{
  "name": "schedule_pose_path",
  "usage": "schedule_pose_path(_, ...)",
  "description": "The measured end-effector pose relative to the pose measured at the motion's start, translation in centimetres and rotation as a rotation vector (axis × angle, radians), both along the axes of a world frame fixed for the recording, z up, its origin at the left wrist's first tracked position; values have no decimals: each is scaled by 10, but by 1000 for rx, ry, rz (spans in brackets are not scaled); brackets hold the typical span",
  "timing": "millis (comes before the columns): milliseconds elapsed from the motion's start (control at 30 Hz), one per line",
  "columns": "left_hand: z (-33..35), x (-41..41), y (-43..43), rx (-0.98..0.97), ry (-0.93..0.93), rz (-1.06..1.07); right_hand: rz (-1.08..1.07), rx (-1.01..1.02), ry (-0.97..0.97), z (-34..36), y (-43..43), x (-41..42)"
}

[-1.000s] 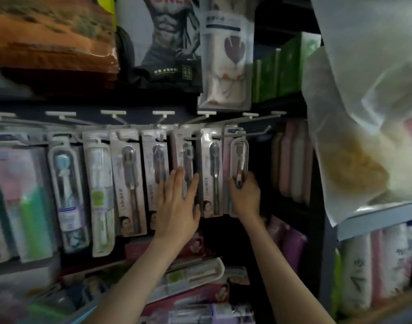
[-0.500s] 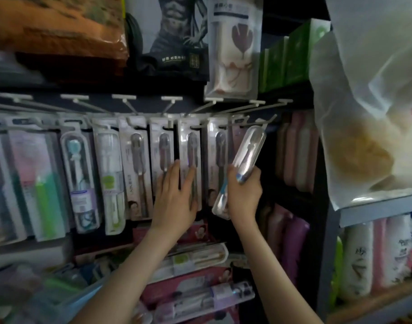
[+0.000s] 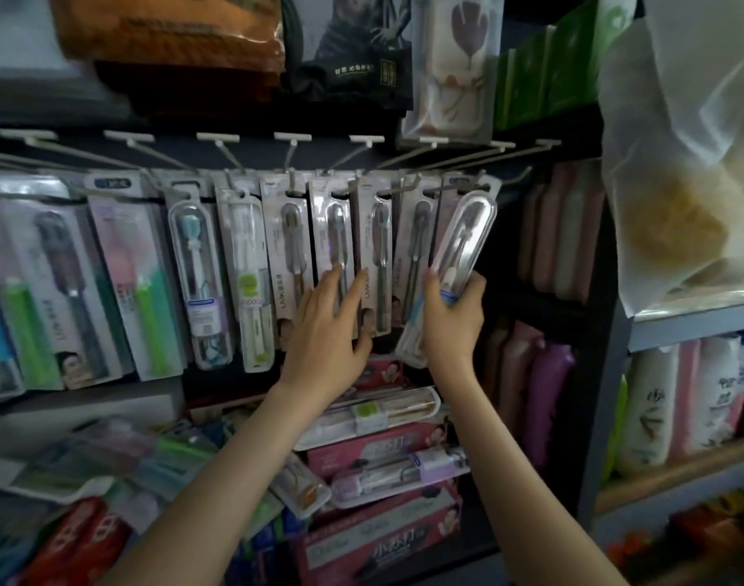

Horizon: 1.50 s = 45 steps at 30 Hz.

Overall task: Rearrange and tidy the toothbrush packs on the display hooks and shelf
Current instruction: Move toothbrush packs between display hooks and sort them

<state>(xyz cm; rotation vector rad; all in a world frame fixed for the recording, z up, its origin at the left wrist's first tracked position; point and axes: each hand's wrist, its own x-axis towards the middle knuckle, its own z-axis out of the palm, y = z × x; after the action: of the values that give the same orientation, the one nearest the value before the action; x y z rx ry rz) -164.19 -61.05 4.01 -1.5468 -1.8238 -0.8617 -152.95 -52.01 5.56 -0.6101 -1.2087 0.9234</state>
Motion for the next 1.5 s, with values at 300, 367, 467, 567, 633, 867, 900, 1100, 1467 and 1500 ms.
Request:
schedule_pose_path(300,1,-20,-80,-15,-13,-17,148,170,-176,-10,-98,-40)
schedule_pose_path(367,-1,-29,-107,19,-24,8,214,218,-220,-9,-122,-54)
schedule_pose_path(467,-5,-50,-153,42,-32,80,287,348,-315,-8,-158,-77)
schedule_pose_path(567,-10,-76,-207,52,-17,180,336,480,-413,-12,-194,-107)
schedule_pose_path(633,-14,-96,-245,24,39,249,361,545,-448,-14,-219,-128)
schedule_pose_path(867,-13,-164,-359,-23,233,498,402,602,-491,4,-286,-188)
schedule_pose_path(900,-11,-170,-368,-17,227,521,392,597,-501,8,-291,-196)
schedule_pose_path(1100,2,-205,-381,-71,90,566,299,616,-493,12,-316,-227)
schedule_pose_path(1467,8,-220,-350,-71,65,562,272,554,-788,24,-310,-265)
schedule_pose_path(1500,6,-218,-347,-63,60,568,273,544,-820,25,-307,-270)
